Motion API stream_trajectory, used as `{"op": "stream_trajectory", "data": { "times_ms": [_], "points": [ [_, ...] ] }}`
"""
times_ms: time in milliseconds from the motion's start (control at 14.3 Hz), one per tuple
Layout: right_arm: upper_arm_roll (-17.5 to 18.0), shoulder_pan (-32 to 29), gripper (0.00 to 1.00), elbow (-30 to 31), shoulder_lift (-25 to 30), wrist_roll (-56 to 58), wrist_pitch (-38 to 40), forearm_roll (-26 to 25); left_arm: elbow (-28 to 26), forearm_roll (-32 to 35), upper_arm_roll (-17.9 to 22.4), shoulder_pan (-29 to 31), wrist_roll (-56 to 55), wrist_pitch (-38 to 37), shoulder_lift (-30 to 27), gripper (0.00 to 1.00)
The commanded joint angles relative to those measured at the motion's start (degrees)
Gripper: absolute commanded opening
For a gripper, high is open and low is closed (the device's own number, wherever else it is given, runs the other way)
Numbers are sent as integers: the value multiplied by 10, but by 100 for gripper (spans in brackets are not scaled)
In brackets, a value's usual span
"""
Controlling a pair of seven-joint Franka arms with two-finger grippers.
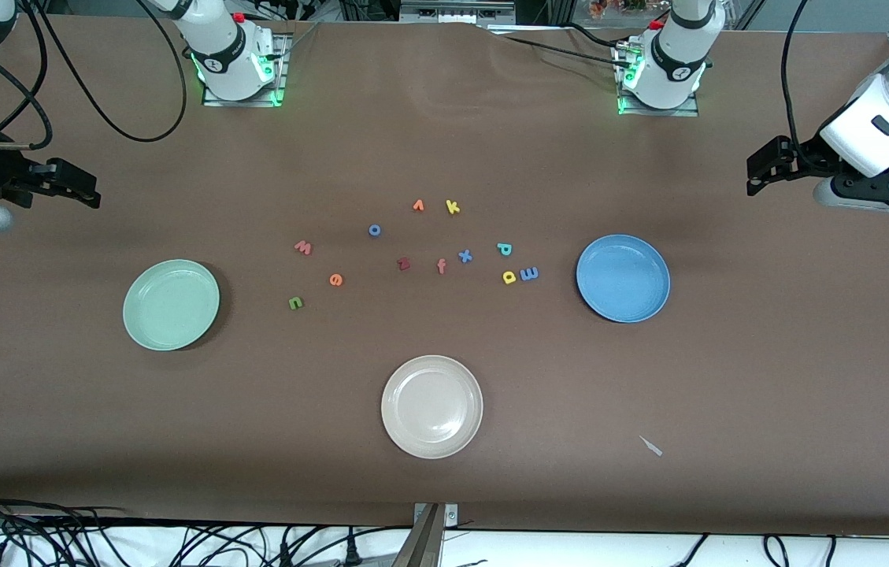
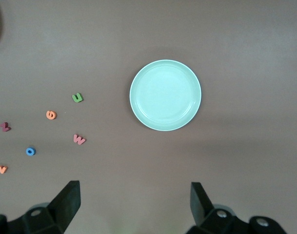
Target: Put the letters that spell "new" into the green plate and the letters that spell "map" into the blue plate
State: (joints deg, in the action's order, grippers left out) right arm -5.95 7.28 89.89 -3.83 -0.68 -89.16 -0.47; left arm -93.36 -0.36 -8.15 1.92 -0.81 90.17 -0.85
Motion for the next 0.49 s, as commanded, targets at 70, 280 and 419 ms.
{"op": "stream_trajectory", "data": {
  "times_ms": [70,280,419],
  "points": [
    [3,1,100,13,15,-9,-2,-8,20,-1,3,-2,5,-13,8,100],
    [2,2,100,17,15,-9,-4,-8,20,-1,3,-3,5,-13,8,100],
    [2,2,100,18,15,-9,-4,-8,20,-1,3,-3,5,-13,8,100]
  ]
}}
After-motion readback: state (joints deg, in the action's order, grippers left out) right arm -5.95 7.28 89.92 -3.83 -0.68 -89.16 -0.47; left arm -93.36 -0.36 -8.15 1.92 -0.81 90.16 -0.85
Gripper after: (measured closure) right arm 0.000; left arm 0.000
